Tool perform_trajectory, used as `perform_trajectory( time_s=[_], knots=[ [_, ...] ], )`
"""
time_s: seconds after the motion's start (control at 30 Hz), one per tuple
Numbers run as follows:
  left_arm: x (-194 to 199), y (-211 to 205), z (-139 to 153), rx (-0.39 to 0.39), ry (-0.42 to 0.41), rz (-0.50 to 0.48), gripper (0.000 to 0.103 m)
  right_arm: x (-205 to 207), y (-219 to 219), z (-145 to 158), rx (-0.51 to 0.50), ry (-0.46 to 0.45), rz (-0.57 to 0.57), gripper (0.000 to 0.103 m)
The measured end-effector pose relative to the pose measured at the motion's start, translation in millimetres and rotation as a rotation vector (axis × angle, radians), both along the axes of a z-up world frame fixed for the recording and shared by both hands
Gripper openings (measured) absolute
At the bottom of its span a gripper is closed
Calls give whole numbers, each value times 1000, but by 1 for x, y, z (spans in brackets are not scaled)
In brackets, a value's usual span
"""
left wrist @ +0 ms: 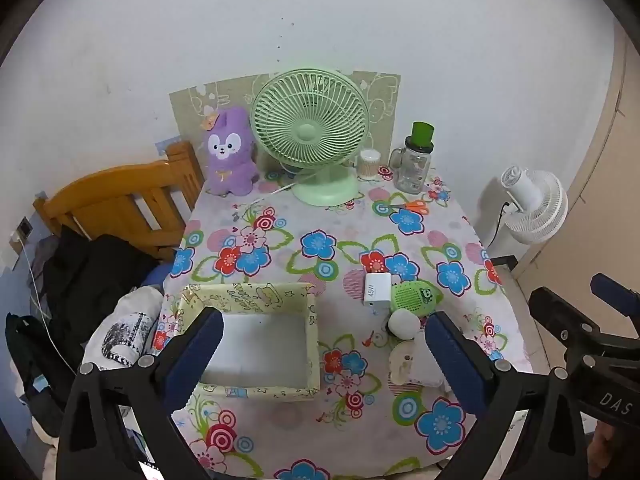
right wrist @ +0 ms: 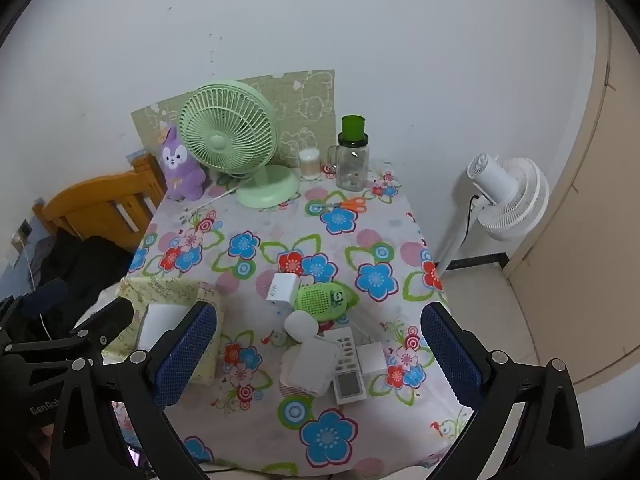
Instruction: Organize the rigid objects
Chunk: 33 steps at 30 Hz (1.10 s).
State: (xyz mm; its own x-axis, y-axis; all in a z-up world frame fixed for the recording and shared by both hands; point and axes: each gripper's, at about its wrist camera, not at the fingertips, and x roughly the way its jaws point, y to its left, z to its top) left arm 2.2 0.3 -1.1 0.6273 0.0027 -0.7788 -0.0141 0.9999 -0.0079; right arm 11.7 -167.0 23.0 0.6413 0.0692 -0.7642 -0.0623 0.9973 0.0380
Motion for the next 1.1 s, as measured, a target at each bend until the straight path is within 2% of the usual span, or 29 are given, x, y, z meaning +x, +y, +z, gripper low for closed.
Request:
perform_trajectory(
  time_s=[0.1, 0.27, 0.47, 1.1],
  knots=[
    [1, 3, 0, -10, -4, 1, 102, 1, 0, 0, -3, -1, 2, 103],
    [-1, 3, 4, 38, -30, 13, 102, 6, -4, -1, -19, -3, -3, 103],
    [1, -4, 0, 51, -16, 20, 102, 9, -7, -3, -28, -4, 10, 103],
    [2, -3, -4, 12, -10, 1, 102, 11, -8, -6, -47, -10, -14, 103]
  ],
)
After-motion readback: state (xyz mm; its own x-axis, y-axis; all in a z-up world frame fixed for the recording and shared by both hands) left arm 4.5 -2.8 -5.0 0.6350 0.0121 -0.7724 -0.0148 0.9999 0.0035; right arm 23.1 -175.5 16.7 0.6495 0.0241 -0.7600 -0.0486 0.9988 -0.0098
